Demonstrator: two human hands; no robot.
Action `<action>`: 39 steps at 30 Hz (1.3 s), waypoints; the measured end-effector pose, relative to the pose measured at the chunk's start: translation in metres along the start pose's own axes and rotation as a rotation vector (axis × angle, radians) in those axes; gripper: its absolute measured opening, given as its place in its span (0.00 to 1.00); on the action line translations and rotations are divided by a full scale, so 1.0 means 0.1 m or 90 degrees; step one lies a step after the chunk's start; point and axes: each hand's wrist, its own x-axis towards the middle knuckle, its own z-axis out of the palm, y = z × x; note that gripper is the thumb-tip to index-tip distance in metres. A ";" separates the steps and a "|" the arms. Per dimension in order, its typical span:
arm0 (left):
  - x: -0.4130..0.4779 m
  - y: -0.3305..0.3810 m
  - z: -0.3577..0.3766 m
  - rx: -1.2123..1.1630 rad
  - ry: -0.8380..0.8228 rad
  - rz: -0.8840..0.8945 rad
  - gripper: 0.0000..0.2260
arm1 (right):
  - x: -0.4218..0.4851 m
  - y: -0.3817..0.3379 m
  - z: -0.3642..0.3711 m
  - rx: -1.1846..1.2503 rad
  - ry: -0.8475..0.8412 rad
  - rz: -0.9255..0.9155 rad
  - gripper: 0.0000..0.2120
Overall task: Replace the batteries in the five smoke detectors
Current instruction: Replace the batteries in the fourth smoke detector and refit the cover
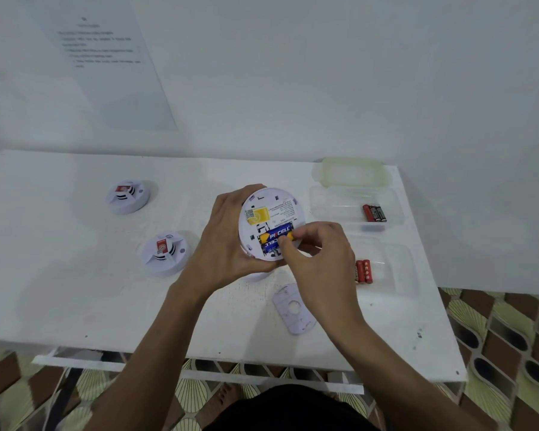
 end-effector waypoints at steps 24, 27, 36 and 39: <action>0.29 0.19 0.21 0.075 0.018 0.008 0.33 | 0.37 0.23 -0.76 0.065 0.033 -0.017 0.06; 0.32 0.39 0.31 0.065 0.053 0.017 0.30 | 0.58 0.63 -1.11 -0.146 -0.051 0.034 0.07; 0.41 0.41 0.67 0.091 0.006 -0.034 0.36 | 0.71 1.44 -1.15 -0.439 -0.170 0.086 0.02; 0.34 0.37 0.72 0.100 -0.001 -0.057 0.40 | 0.72 1.50 -1.12 -0.474 -0.180 0.074 0.03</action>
